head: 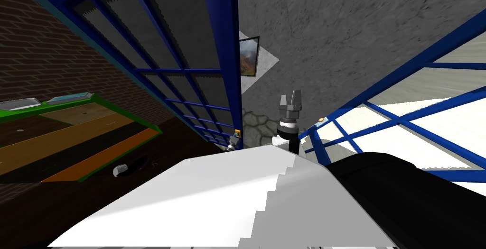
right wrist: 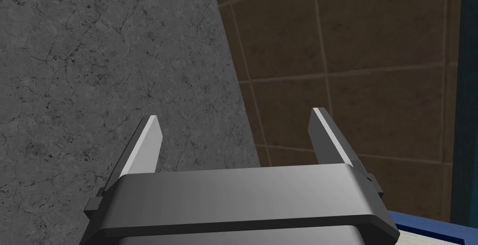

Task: Push the door open

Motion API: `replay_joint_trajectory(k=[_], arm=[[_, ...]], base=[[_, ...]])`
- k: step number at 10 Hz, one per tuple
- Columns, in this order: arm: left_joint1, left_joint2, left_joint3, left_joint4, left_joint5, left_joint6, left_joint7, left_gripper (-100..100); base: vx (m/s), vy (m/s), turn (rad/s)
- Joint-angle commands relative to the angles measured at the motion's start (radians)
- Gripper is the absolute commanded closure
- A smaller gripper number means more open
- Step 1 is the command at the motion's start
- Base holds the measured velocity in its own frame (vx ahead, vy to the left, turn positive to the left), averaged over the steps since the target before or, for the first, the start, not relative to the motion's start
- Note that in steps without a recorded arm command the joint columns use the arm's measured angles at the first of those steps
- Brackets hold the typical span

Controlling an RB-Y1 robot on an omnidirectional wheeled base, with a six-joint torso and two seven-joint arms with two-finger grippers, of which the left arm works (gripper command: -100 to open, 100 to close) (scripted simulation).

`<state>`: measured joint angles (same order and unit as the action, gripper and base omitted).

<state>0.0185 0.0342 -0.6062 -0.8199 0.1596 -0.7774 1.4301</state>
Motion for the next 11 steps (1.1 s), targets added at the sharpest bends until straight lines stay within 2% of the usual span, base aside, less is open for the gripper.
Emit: replay_joint_trajectory(k=[1, 11], arm=[[-0.002, 0.013, 0.035, 0.010, 0.018, -0.003, -0.008, 100], [-0.008, 0.010, 0.126, 0.018, 0.070, -0.012, -0.035, 100]], base=[[0.097, -0.090, 0.051], [0.101, -0.108, 0.047]])
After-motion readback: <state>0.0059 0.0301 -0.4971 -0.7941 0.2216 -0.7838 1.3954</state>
